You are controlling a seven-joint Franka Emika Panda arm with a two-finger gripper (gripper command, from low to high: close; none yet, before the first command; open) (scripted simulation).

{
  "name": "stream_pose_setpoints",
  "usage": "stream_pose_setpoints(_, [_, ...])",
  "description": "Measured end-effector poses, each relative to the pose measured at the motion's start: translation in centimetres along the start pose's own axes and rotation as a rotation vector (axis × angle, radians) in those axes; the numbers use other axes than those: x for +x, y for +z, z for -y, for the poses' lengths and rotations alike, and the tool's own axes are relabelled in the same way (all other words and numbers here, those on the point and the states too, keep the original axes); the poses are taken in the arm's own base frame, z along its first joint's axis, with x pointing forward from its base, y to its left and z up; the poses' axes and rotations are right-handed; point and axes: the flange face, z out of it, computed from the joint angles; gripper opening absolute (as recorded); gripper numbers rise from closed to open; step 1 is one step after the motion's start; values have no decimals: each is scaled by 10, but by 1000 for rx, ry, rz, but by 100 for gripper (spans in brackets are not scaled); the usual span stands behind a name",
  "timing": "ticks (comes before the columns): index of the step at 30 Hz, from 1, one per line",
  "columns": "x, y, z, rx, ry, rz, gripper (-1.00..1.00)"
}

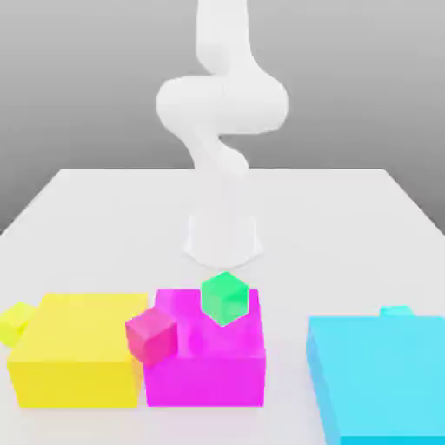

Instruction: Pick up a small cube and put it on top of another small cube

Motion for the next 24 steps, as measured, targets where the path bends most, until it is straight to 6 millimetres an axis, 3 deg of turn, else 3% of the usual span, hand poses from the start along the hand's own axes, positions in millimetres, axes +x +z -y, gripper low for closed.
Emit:
stream_pose_setpoints(6, [-95, 127, 26, -140, -27, 119, 0])
stream_pose_setpoints(10, [-172, 194, 23, -221, -52, 202, 0])
stream_pose_setpoints(13, [-234, 234, 11, -277, -72, 268, 0])
stream_pose_setpoints(17, [-322, 270, -16, -349, -100, 364, 0])
stream_pose_setpoints(21, [-413, 283, -52, -415, -138, 472, 0])
stream_pose_setpoints(24, [-458, 289, -81, -460, -137, 537, 0])
